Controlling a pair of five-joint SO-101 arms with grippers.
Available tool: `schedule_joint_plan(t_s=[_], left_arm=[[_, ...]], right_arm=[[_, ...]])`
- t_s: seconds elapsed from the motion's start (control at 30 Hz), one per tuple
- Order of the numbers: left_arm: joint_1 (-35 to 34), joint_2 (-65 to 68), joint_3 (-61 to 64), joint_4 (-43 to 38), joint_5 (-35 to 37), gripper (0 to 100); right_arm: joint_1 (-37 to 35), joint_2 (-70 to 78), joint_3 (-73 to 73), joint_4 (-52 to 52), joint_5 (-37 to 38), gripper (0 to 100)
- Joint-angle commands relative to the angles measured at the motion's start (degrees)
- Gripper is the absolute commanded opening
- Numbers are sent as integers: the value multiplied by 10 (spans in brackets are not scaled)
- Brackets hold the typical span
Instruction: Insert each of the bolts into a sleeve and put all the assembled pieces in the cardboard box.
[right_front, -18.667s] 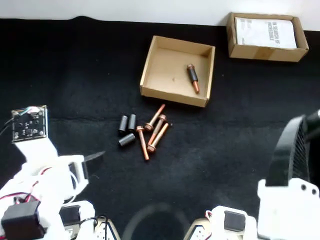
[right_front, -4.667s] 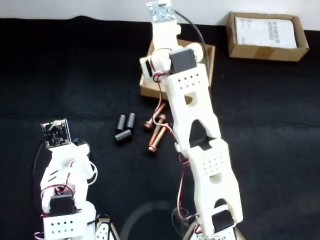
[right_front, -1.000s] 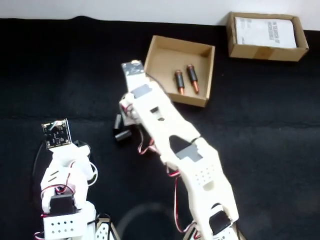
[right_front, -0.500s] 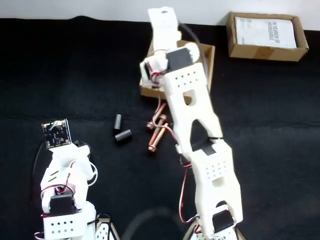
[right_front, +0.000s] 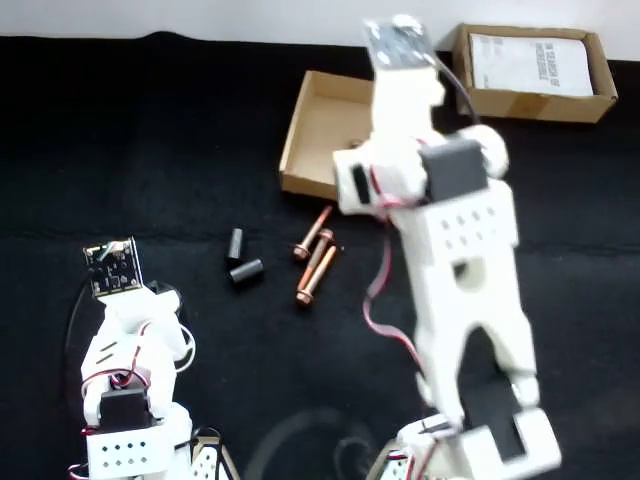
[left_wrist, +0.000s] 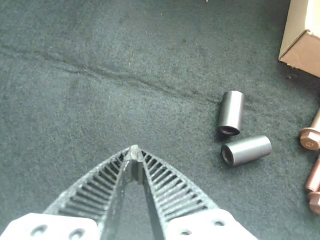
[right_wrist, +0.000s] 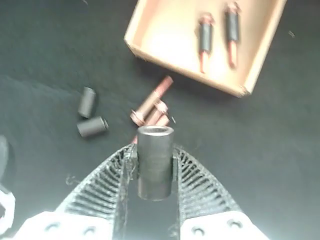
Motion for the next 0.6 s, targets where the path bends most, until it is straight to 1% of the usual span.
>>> schedule_joint_plan(t_s=[0.0,0.13,0.23,0.37,0.43,0.53,0.57], left_arm=[[-3,-2,10,6,-4,14],[-1,-2,10,29,-1,14],[-1,-5,10,29,-1,14],[-7,-7,-1,31,-3,14],[-16,-5,-32,35,-3,14],[-7,-3,-121,98,-4,14],[3,-2,-154,123,-15,14]], right_arm=[[55,-141,109,3,11,7],[122,-250,225,3,11,7],[166,-338,320,3,11,7],[204,-467,441,3,11,7],[207,-538,494,3,11,7],[209,-645,564,3,18,7],[209,-679,582,3,34,7]])
